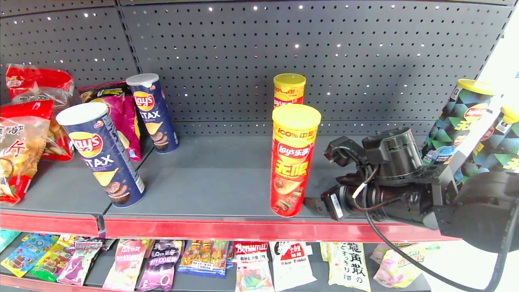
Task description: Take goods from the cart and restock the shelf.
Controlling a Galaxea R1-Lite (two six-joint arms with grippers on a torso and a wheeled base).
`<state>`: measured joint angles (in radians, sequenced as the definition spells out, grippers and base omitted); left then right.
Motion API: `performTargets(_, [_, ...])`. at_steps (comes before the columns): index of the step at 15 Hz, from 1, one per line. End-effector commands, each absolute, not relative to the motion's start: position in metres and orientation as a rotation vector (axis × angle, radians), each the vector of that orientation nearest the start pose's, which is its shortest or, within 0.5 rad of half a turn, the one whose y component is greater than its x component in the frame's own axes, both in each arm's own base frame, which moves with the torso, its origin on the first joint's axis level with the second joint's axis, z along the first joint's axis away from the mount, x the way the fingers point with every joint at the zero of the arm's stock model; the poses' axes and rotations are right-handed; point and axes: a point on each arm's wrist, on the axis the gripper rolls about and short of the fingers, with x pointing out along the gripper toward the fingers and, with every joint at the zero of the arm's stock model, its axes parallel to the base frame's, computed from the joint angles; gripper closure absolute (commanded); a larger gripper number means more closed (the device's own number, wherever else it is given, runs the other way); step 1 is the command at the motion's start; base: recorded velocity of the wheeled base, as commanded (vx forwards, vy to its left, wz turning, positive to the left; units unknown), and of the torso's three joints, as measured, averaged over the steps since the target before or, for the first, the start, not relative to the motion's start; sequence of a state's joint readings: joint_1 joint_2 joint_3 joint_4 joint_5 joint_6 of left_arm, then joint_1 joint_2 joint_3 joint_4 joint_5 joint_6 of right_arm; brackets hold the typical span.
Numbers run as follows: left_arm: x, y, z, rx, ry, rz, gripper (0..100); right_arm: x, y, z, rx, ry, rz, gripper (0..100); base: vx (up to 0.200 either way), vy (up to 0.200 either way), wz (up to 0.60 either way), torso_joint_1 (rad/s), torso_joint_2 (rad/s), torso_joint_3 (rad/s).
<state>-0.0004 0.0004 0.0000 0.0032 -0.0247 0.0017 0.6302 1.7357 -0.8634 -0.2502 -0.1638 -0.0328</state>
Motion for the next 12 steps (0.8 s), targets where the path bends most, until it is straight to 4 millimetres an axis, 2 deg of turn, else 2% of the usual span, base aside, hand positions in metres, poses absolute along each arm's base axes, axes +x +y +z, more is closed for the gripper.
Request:
performTargets(1, [-0.0228, -0.0006, 0.0752, 0.001, 0.003, -0.025, 0, 0.2459, 0.1828, 0.1490, -0.285, 0.573, 0.472, 0, 0.000, 0.000, 0.00, 0.000, 0.00, 0.000])
performTargets(12, [-0.0228, -0.0006, 0.0752, 0.001, 0.003, -0.025, 0, 0.2504, 0.1903, 0.1498, -0.285, 0.560, 0.477, 0, 0.000, 0.000, 0.00, 0.000, 0.00, 0.000])
